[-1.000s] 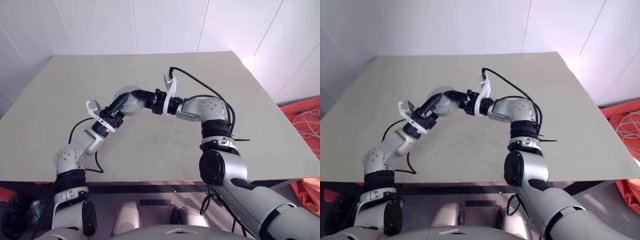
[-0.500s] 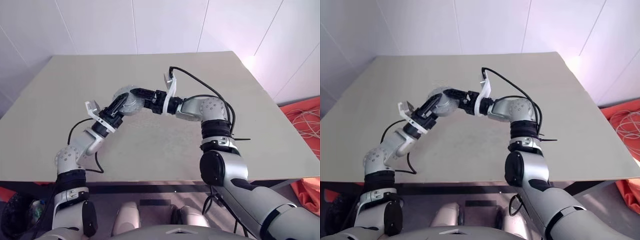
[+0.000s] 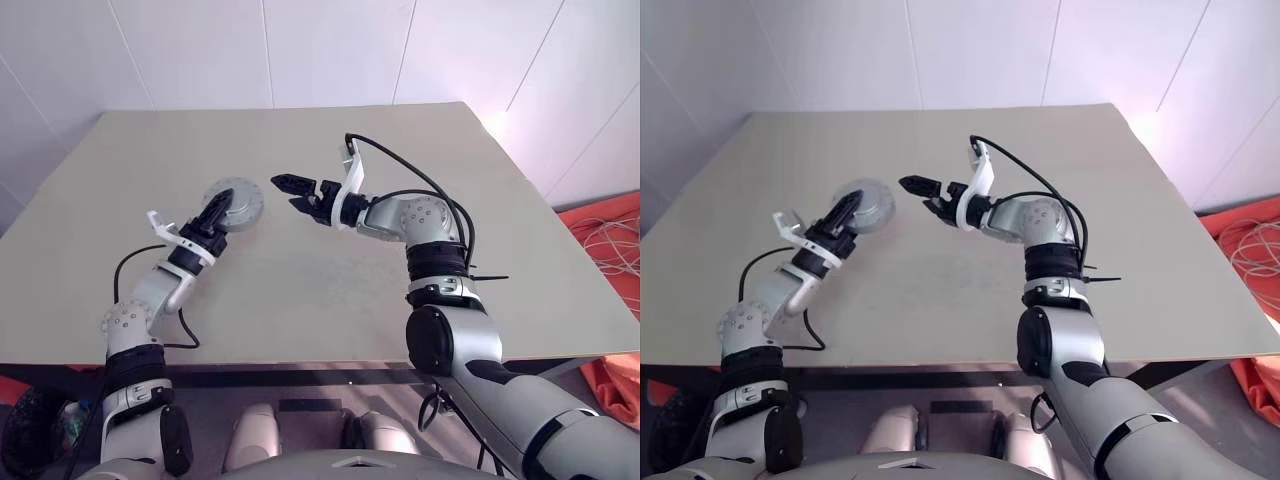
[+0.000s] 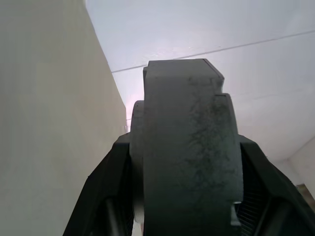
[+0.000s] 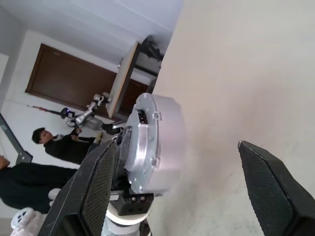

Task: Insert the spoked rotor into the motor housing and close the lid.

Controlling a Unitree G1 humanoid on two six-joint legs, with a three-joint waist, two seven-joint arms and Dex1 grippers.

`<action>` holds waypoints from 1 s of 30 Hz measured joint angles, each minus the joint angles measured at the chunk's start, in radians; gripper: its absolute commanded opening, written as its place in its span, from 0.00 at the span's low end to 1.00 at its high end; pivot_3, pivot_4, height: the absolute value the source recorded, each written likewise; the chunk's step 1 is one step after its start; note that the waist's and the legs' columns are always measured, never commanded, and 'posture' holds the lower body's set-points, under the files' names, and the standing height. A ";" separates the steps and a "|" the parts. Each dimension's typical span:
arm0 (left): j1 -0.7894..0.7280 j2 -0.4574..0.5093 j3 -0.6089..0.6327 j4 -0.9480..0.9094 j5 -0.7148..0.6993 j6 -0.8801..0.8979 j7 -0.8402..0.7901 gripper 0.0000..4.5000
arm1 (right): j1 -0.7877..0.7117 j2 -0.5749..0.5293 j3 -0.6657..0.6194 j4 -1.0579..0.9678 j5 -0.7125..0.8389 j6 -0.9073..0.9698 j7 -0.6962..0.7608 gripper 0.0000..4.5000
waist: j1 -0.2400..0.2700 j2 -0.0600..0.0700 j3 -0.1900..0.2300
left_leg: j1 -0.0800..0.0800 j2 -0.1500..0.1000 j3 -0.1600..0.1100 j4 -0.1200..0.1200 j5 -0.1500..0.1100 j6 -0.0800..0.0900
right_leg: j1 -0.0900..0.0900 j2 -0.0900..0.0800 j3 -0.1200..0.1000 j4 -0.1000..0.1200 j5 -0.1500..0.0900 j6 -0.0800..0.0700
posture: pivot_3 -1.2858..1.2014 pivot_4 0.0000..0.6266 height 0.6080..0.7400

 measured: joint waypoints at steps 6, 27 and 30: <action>0.072 -0.006 0.062 -0.008 0.026 -0.066 0.080 0.46 | 0.009 -0.036 -0.004 0.000 -0.004 -0.001 0.000 0.99 | 0.000 -0.001 0.000 | 0.000 0.000 0.000 0.000 0.000 0.000 | 0.001 0.000 0.000 0.000 0.000 0.000 | 0.52 0.00 1.00; 0.146 -0.026 0.098 0.021 0.155 -0.190 0.123 0.81 | 0.016 -0.050 -0.009 0.024 -0.004 -0.001 -0.011 1.00 | -0.007 -0.005 0.000 | 0.011 0.002 0.000 -0.001 0.001 -0.001 | 0.013 0.001 0.000 0.000 -0.005 0.002 | 0.52 0.00 1.00; 0.111 -0.010 0.102 0.068 0.170 -0.215 0.118 1.00 | 0.016 -0.050 -0.008 0.026 -0.004 -0.001 -0.011 1.00 | -0.008 -0.005 0.000 | 0.028 0.003 0.001 -0.004 0.002 -0.004 | 0.027 0.002 0.000 -0.002 -0.006 0.002 | 0.52 0.00 1.00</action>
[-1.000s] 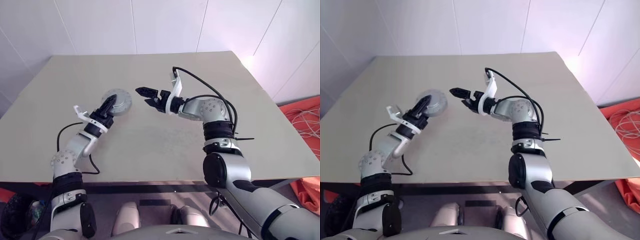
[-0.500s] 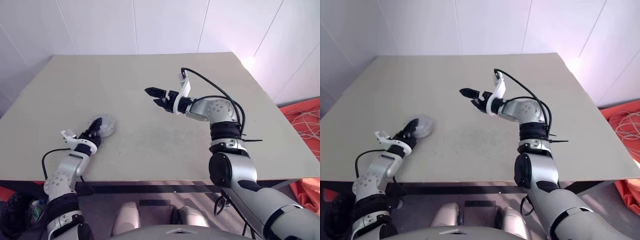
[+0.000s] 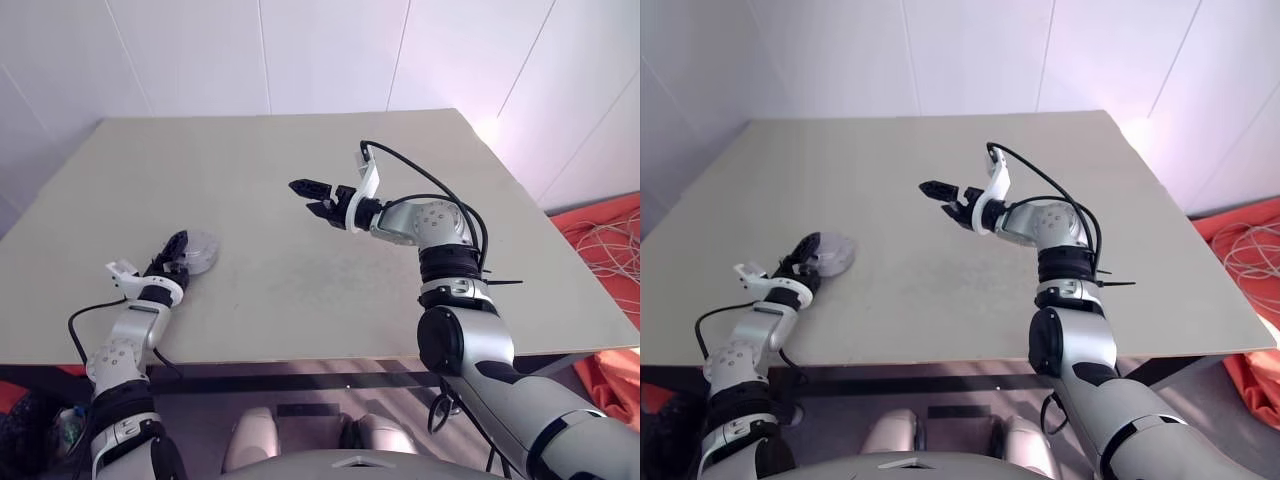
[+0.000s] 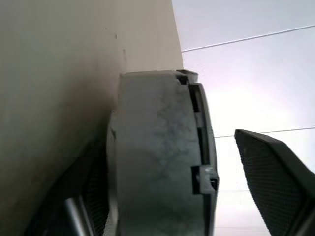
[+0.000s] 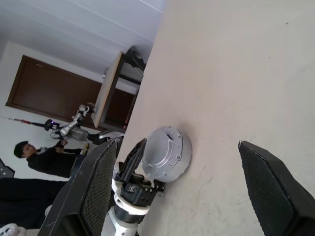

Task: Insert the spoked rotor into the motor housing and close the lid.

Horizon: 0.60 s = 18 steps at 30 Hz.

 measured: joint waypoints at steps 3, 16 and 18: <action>-0.032 0.009 0.019 0.060 0.009 -0.038 0.009 1.00 | -0.001 0.000 0.000 0.002 -0.003 -0.006 -0.002 1.00 | -0.004 0.000 0.000 | 0.018 0.001 0.001 -0.008 0.002 -0.003 | 0.011 0.000 -0.004 -0.007 -0.001 0.001 | 0.52 0.00 1.00; -0.096 0.073 0.086 0.230 0.245 -0.385 0.136 1.00 | -0.008 -0.010 0.004 0.036 -0.016 -0.018 -0.009 1.00 | -0.024 0.001 -0.025 | 0.012 -0.013 -0.007 0.007 0.003 -0.035 | -0.015 0.022 0.028 0.087 -0.071 0.012 | 0.52 0.00 1.00; -0.096 0.087 0.080 0.250 0.308 -0.452 0.149 1.00 | -0.007 -0.006 0.005 0.037 -0.019 -0.017 -0.009 1.00 | -0.028 0.005 -0.027 | 0.009 0.000 -0.018 0.008 0.005 -0.034 | -0.015 0.036 0.018 0.076 -0.062 0.009 | 0.52 0.00 1.00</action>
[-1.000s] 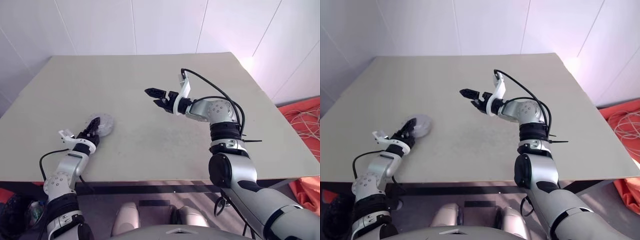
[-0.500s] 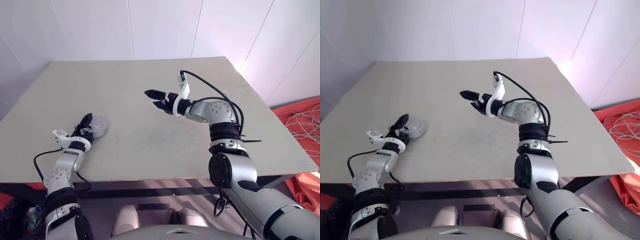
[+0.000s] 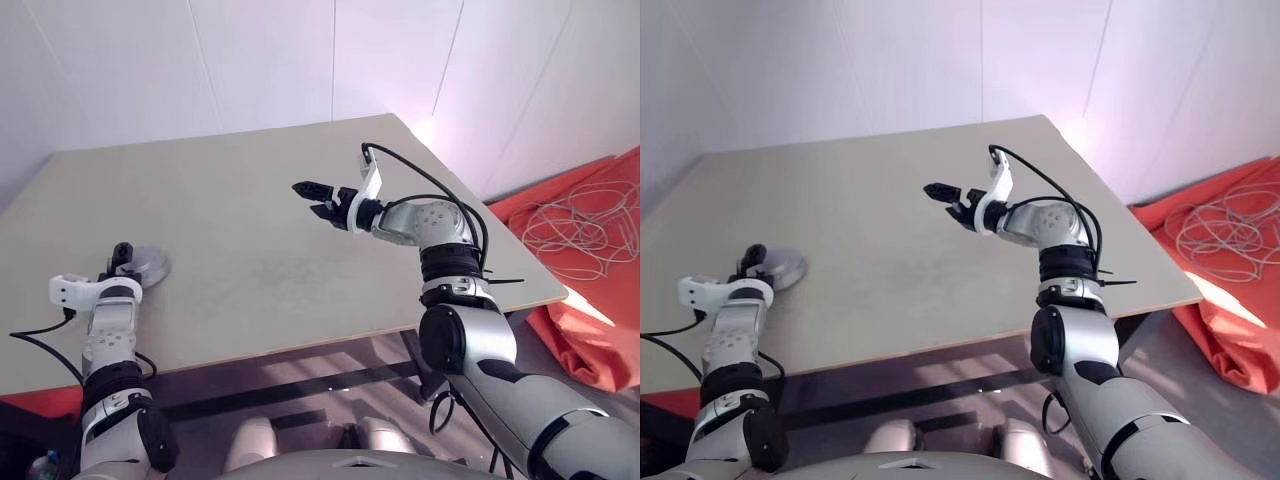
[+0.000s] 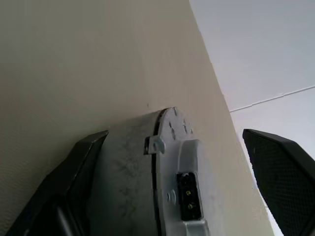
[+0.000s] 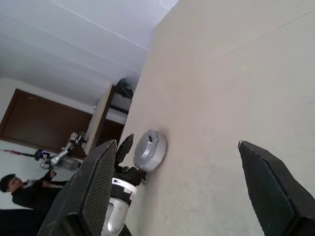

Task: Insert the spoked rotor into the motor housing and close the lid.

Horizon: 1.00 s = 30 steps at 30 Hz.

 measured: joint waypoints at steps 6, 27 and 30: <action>0.009 0.075 -0.027 0.140 0.256 -0.256 0.127 1.00 | 0.001 0.001 0.004 0.000 -0.002 0.018 0.005 1.00 | -0.024 0.014 -0.003 | 0.002 0.026 -0.010 -0.006 -0.006 -0.014 | 0.005 0.009 -0.044 -0.039 0.013 0.000 | 0.52 0.00 1.00; -0.050 0.124 0.014 0.183 0.242 -0.234 -0.194 1.00 | 0.077 -0.011 0.161 -0.158 -0.007 0.021 0.219 1.00 | 0.095 0.009 0.000 | -0.003 0.039 0.000 -0.003 -0.028 -0.011 | 0.016 -0.011 -0.071 -0.075 0.034 -0.033 | 0.52 0.00 1.00; -0.049 0.100 -0.002 -0.010 0.042 0.030 -0.403 1.00 | 0.104 -0.013 0.222 -0.218 -0.014 -0.014 0.289 1.00 | 0.107 0.006 0.001 | -0.002 0.041 0.016 -0.002 -0.028 -0.011 | 0.018 -0.018 -0.068 -0.073 0.035 -0.037 | 0.52 0.00 1.00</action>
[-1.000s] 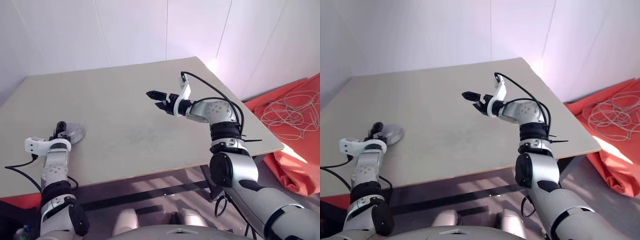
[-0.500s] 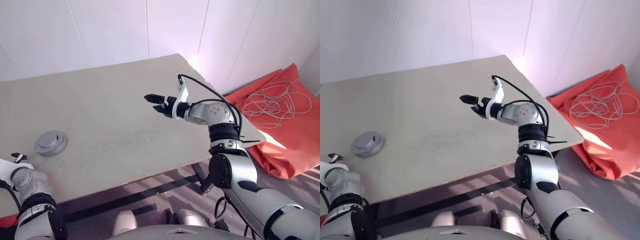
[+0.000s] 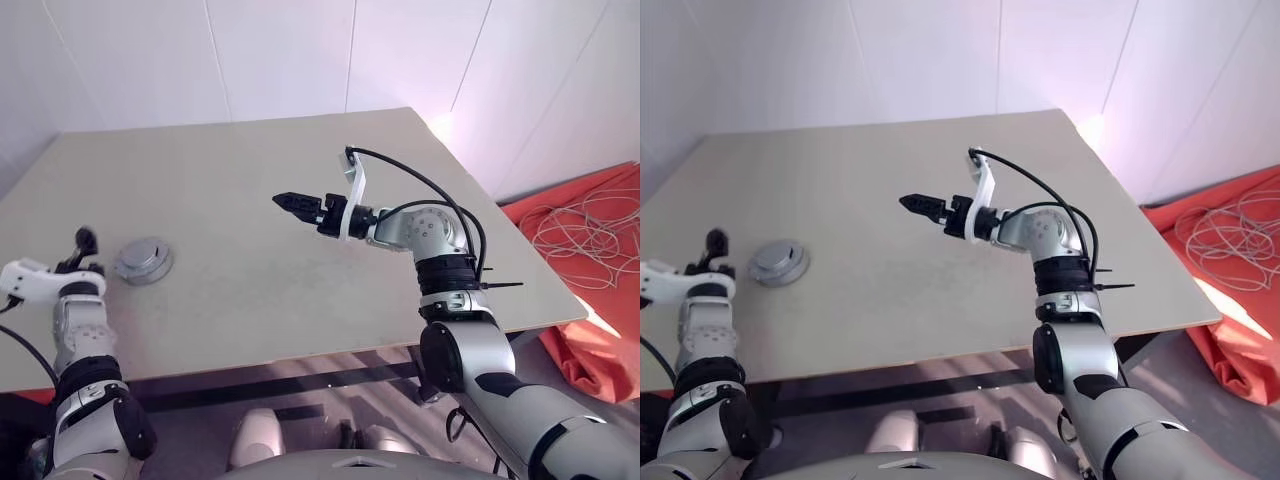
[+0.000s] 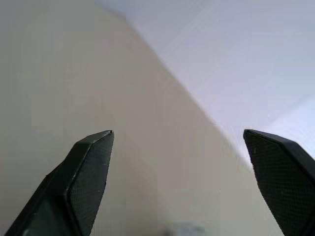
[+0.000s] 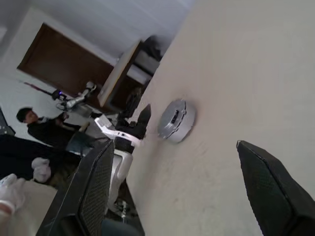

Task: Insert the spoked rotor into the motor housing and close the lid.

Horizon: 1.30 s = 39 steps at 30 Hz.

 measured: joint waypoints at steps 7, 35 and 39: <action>0.127 0.046 -0.121 -0.395 -0.254 0.478 -0.234 1.00 | 0.111 -0.059 0.125 -0.134 -0.085 -0.190 0.138 1.00 | 0.000 -0.002 0.000 | 0.001 -0.004 0.010 0.000 -0.001 0.003 | 0.000 -0.007 0.003 -0.001 0.000 0.002 | 0.52 0.00 1.00; 0.232 -0.021 -0.621 -0.560 0.433 0.152 -0.348 1.00 | 0.323 -0.204 0.233 -0.123 -0.436 -0.748 0.190 1.00 | -0.025 -0.002 0.000 | -0.002 -0.005 0.011 0.001 -0.005 0.016 | 0.001 -0.008 0.003 -0.005 0.000 0.011 | 0.52 0.00 1.00; 0.242 -0.022 -0.621 -0.572 0.434 0.152 -0.348 1.00 | 0.314 -0.212 0.233 -0.123 -0.436 -0.748 0.192 1.00 | -0.025 -0.002 0.000 | -0.002 -0.005 0.011 0.001 -0.005 0.017 | 0.001 -0.008 0.003 -0.005 0.000 0.010 | 0.52 0.00 1.00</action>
